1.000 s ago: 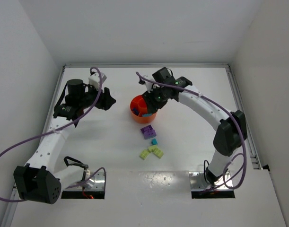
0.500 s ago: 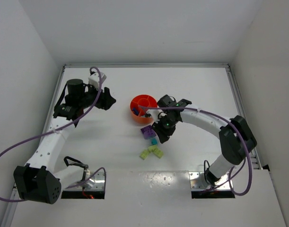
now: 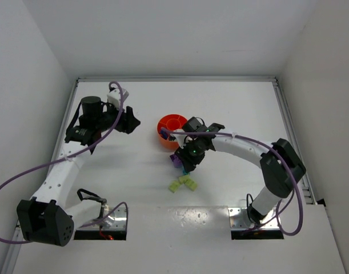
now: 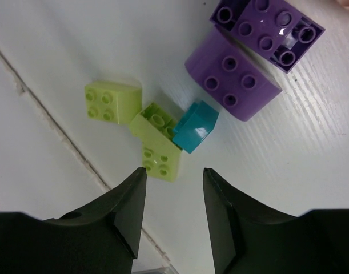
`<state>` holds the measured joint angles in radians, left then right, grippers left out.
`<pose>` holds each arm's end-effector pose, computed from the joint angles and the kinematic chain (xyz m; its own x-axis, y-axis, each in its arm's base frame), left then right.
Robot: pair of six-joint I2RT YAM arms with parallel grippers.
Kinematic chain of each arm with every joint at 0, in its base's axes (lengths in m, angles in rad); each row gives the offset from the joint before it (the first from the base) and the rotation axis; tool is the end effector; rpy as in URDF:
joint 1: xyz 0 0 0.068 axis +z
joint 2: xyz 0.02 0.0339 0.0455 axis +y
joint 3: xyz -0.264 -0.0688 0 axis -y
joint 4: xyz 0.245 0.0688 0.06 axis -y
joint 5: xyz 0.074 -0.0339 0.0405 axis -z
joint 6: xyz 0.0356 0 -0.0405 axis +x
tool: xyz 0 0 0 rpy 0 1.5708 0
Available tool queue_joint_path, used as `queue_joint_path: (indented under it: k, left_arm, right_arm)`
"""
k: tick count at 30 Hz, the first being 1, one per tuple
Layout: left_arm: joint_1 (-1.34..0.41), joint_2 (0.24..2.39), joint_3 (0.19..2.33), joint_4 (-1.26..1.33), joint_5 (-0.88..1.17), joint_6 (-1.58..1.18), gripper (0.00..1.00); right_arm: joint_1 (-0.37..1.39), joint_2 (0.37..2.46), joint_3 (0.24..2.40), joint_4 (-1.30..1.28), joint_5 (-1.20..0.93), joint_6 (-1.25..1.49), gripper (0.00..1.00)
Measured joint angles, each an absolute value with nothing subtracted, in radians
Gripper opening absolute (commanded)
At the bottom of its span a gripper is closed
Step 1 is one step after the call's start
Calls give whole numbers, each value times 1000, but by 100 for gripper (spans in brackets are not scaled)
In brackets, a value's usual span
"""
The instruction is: Sort the legos into containers by color
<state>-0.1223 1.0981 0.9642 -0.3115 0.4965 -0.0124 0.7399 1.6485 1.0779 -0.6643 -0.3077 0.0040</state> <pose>0.2417 -0.0468 0.3299 -0.4342 0.0424 -0.8998 0.5286 0.8208 -0.2164 0.2251 0.2201 0.1930 -0.7001 -0.6340 -0.3285 -0.7135 0.6391 0.2873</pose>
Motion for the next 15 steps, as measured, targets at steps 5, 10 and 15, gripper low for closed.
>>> queue_joint_path:
  k: [5,10,15]
  left_arm:
    - [-122,1098,949,-312,496,-12,65]
    - [-122,1098,947,-311,495,-12,65]
    - [-122,1098,942,-309,493,-9,65]
  right_arm:
    - [742,1679,1077,-615,-281,71,47]
    - [743,1729,1077,-593,-266,111,47]
    - [749,1745,1073,-575,-260,133,51]
